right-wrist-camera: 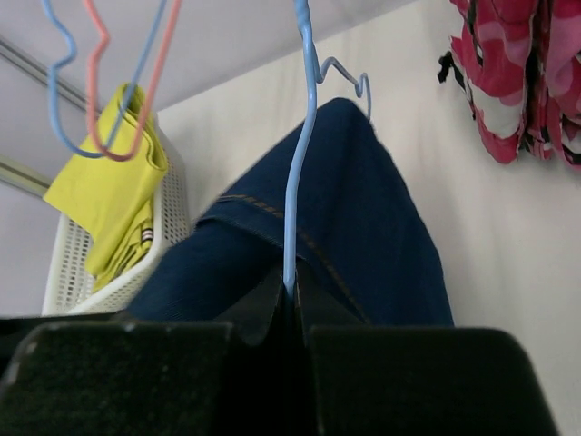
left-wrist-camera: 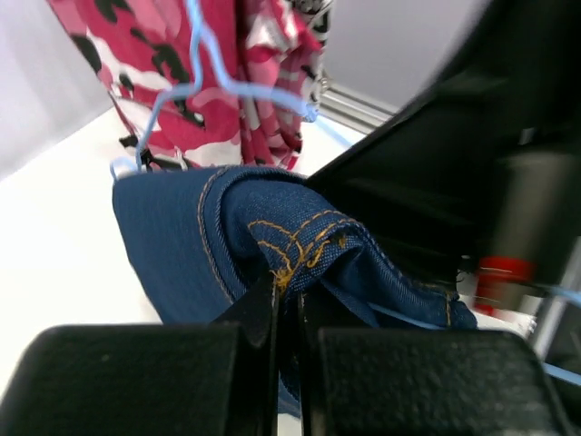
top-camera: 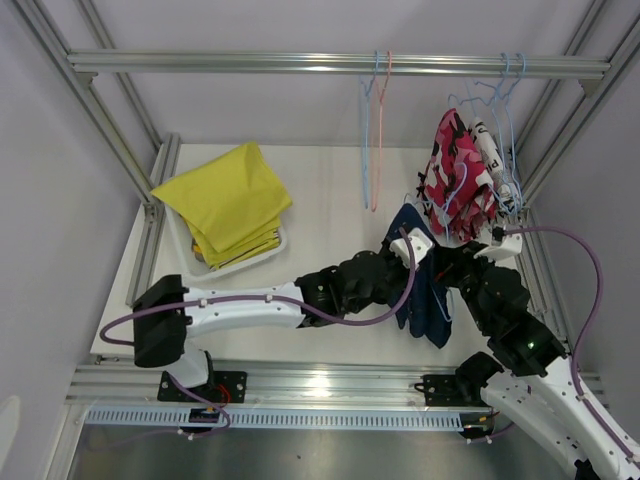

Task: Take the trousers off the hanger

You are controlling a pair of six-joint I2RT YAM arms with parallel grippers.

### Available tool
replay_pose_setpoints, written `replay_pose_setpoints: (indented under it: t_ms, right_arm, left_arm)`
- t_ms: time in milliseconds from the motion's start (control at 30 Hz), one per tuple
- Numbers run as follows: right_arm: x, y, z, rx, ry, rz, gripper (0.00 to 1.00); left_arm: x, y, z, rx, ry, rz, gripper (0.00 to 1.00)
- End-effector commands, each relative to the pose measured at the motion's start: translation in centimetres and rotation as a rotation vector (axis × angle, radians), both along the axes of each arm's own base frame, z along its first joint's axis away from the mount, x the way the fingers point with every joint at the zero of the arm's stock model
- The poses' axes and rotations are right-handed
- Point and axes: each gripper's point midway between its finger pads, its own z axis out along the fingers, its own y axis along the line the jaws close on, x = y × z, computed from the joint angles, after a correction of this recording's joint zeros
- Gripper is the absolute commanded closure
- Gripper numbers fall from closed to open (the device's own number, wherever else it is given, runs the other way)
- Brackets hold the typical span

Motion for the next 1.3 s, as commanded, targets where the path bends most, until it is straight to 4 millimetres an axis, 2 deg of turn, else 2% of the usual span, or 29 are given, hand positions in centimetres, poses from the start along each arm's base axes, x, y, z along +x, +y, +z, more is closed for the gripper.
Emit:
replay_pose_setpoints:
  t_ms: [0, 200, 300, 333, 400, 433, 533, 567, 700, 800, 933, 1167, 1267]
  right_arm:
    - [0.7, -0.2, 0.5, 0.020, -0.044, -0.034, 1.00]
    - [1.2, 0.2, -2.5, 0.004, 0.005, -0.037, 1.00]
    - [1.2, 0.1, -4.1, -0.011, 0.032, -0.041, 1.00]
    - [1.1, 0.1, -4.4, -0.011, 0.037, -0.042, 1.00]
    - [1.0, 0.0, -5.3, -0.015, 0.046, -0.047, 1.00]
    - [1.0, 0.0, -5.5, -0.014, 0.049, -0.046, 1.00]
    - [0.8, -0.2, -6.6, -0.016, 0.067, -0.049, 1.00]
    - [0.7, -0.2, -6.8, -0.013, 0.071, -0.050, 1.00]
    - [0.6, -0.2, -7.8, -0.015, 0.083, -0.048, 1.00]
    - [0.4, -0.2, -8.5, -0.017, 0.096, -0.045, 1.00]
    - [0.4, -0.2, -9.2, -0.018, 0.105, -0.043, 1.00]
    - [0.4, -0.2, -9.5, -0.030, 0.105, -0.043, 1.00]
    - [0.4, -0.3, -10.3, -0.048, 0.116, -0.045, 1.00]
  left_arm:
    - [-1.6, 1.4, 8.8, -0.167, -0.100, -0.026, 0.99]
    - [-3.2, 3.0, 11.0, -0.185, -0.140, -0.018, 0.99]
    - [-4.0, 4.7, 13.2, -0.219, -0.152, -0.011, 0.99]
    - [-4.6, 5.8, 14.8, -0.250, -0.162, -0.011, 0.99]
    - [-5.3, 7.1, 16.2, -0.284, -0.169, -0.019, 0.99]
    - [-5.9, 8.5, 18.0, -0.332, -0.171, -0.026, 0.99]
    - [-6.7, 10.4, 19.6, -0.378, -0.161, -0.042, 0.99]
    - [-7.0, 11.6, 20.7, -0.406, -0.167, -0.042, 0.99]
    - [-7.0, 14.4, 22.2, -0.443, -0.196, -0.012, 0.99]
    - [-6.8, 16.0, 22.8, -0.453, -0.216, 0.017, 0.99]
    - [-6.7, 17.2, 22.7, -0.438, -0.234, 0.042, 0.99]
    - [-6.0, 18.3, 19.9, -0.396, -0.220, 0.092, 1.00]
    - [-6.0, 20.5, 20.5, -0.430, -0.235, 0.122, 0.99]
